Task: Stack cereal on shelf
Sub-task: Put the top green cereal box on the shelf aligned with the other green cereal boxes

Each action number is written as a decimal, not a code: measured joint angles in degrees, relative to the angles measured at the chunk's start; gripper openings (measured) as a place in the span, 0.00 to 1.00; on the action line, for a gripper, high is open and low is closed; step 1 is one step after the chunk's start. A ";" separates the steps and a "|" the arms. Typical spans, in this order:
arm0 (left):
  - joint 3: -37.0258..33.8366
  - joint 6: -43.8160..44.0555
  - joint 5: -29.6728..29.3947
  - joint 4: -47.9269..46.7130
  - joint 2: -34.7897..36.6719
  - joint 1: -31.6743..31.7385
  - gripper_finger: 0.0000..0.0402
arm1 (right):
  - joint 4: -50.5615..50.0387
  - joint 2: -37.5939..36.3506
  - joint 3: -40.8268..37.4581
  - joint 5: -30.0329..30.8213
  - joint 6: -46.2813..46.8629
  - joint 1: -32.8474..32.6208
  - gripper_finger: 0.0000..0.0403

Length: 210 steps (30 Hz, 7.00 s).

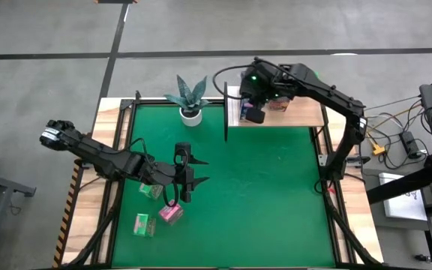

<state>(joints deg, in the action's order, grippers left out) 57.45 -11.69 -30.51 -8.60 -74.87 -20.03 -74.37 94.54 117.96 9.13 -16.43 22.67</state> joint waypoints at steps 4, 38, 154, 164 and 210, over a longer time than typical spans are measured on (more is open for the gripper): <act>0.00 0.59 0.01 0.00 0.00 0.00 0.51 | -0.17 -1.84 0.00 -0.49 2.06 -2.33 0.02; 12.34 87.24 26.84 -69.37 -1.33 -0.07 0.51 | 53.93 -30.66 -62.75 2.97 12.42 -38.94 0.02; 36.51 31.53 2.82 -39.77 -7.05 7.15 0.42 | 73.80 -59.54 -86.67 10.99 4.40 -47.67 0.02; 37.42 18.94 6.63 -33.05 -14.09 7.53 0.42 | 73.78 -57.83 -84.58 13.52 12.20 -47.64 0.02; 40.24 10.70 7.53 -27.76 -22.21 7.02 0.42 | 52.37 -29.97 -56.22 7.43 10.87 -35.80 0.63</act>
<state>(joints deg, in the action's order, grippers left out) 97.69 -0.99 -22.98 -36.36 -97.08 -13.02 -22.01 64.58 61.73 16.56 -5.56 -13.13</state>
